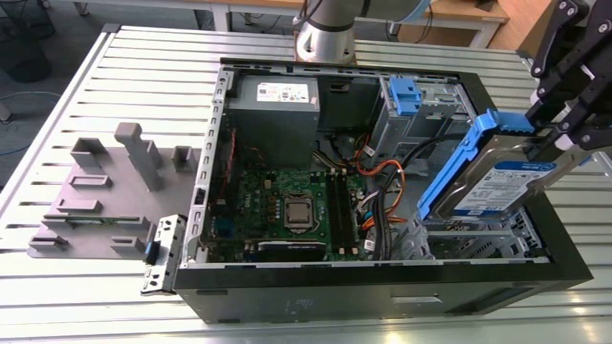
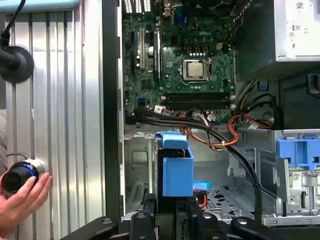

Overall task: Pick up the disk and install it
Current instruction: 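Insert the disk into the insertion slot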

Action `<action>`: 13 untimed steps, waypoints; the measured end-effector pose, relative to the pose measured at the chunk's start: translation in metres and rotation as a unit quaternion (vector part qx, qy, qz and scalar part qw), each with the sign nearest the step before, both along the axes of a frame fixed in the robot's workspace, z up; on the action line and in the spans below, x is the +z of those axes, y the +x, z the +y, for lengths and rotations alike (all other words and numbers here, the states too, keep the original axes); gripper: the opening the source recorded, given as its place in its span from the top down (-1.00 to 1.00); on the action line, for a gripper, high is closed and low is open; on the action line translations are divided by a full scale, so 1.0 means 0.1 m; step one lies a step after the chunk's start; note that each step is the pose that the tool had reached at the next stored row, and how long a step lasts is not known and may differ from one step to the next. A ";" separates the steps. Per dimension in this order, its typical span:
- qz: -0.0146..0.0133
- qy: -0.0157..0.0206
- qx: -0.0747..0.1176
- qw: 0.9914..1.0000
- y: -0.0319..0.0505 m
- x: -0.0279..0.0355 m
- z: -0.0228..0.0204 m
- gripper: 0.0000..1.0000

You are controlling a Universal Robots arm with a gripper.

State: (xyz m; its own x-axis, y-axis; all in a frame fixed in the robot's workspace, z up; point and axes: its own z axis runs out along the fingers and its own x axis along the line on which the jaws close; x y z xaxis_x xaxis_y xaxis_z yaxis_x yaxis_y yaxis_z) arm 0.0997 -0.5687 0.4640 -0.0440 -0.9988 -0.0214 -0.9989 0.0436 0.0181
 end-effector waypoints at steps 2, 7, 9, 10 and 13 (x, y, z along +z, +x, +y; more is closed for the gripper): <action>0.000 0.000 0.000 1.000 0.021 -0.009 0.000 0.30; 0.000 0.000 0.000 1.000 0.034 -0.032 -0.010 0.30; 0.000 0.000 0.000 1.000 0.045 -0.042 -0.015 0.30; 0.000 0.000 0.000 1.000 0.050 -0.045 -0.017 0.30; 0.000 0.000 -0.002 1.000 0.064 -0.054 -0.028 0.30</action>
